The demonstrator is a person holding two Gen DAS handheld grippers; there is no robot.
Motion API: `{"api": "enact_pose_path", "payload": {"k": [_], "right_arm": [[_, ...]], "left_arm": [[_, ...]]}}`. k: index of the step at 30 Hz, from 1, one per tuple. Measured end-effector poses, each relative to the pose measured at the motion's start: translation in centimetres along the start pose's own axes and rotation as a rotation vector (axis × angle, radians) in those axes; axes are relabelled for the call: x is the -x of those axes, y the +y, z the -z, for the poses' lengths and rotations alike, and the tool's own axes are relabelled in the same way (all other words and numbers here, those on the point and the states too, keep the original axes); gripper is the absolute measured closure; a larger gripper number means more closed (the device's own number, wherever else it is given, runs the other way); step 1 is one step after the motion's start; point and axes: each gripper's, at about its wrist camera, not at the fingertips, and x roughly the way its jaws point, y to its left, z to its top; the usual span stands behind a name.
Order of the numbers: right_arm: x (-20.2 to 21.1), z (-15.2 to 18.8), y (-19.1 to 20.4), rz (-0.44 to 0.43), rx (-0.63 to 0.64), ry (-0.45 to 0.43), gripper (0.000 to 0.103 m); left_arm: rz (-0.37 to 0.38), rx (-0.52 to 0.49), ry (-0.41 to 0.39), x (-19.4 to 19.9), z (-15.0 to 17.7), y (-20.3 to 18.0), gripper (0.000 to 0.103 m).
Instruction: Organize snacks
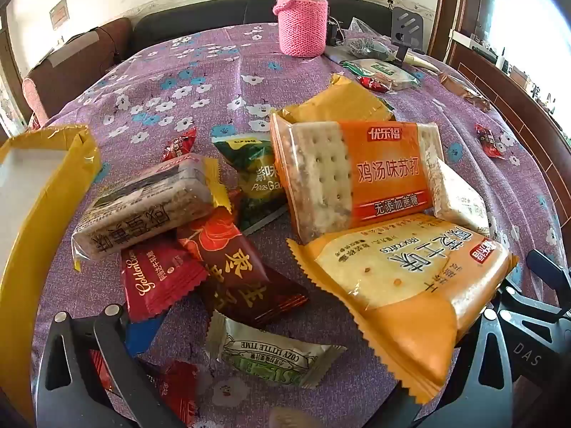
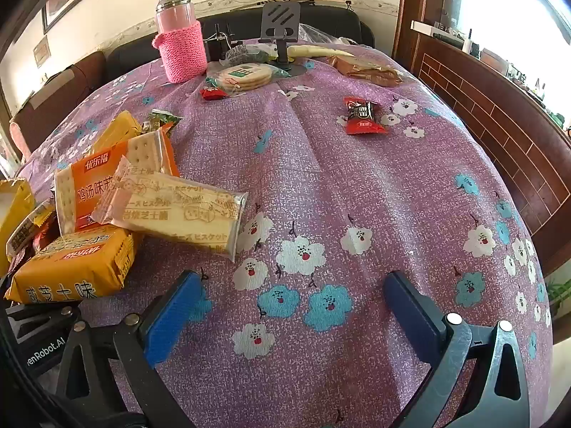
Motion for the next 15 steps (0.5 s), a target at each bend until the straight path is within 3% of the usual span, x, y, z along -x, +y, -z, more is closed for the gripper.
{"api": "enact_pose_path", "payload": {"k": [15], "right_arm": [[-0.01,0.0,0.0,0.003,0.002,0.002,0.0]], "left_arm": [[0.007,0.006,0.003,-0.01,0.0,0.02,0.0]]}}
